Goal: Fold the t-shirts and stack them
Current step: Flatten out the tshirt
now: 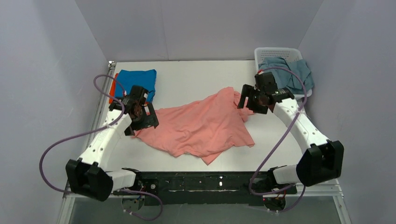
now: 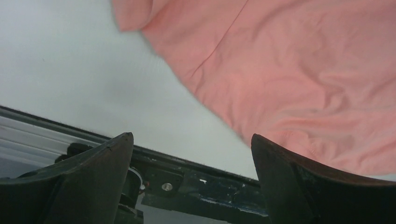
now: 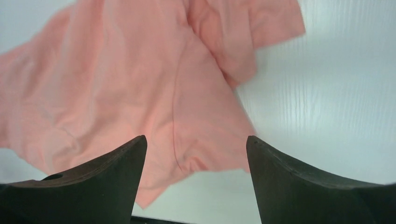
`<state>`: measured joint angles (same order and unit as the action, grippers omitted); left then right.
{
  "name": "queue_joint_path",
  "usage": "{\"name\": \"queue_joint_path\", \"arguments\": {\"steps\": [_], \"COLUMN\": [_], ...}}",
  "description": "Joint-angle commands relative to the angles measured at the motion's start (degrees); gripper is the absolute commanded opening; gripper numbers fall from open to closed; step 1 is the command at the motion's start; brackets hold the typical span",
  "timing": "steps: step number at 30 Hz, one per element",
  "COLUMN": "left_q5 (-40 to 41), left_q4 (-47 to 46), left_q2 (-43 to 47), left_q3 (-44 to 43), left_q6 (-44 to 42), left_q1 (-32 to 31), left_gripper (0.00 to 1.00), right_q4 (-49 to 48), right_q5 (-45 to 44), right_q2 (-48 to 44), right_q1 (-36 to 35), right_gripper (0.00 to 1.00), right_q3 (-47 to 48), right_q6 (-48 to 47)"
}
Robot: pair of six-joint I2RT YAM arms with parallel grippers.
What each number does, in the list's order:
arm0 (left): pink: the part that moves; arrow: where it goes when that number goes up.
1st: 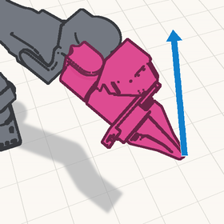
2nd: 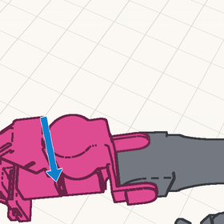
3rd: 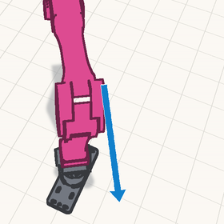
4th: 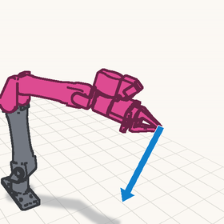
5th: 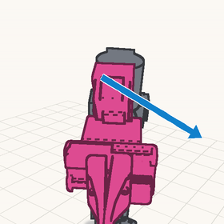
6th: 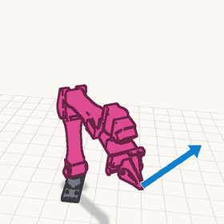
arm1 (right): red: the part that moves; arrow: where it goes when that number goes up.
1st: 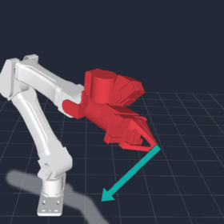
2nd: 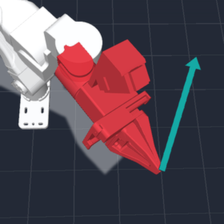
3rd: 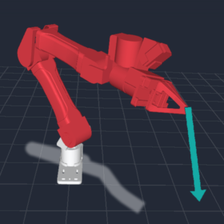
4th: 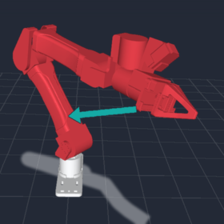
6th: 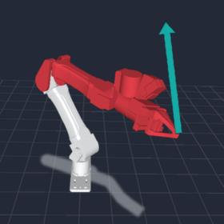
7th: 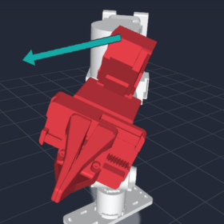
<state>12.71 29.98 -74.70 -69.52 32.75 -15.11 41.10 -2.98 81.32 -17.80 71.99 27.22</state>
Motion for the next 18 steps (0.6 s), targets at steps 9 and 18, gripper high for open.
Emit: {"name": "queue_joint_path", "arguments": {"steps": [9,18], "left_q5": [-8.0,-9.3], "left_q4": [-12.8,-24.4], "left_q2": [10.2,-4.5], "left_q3": [28.2,28.2], "left_q6": [13.6,15.0], "left_q1": [1.6,7.1], "left_gripper": [0.98,0.98], "right_q4": [-5.2,-9.6], "right_q5": [7.0,4.6], "right_q2": [-14.1,-11.3], "right_q1": [1.0,3.0], "right_gripper": [0.85,0.84], "right_q3": [-26.8,-32.0], "right_q6": [7.0,8.0]}}
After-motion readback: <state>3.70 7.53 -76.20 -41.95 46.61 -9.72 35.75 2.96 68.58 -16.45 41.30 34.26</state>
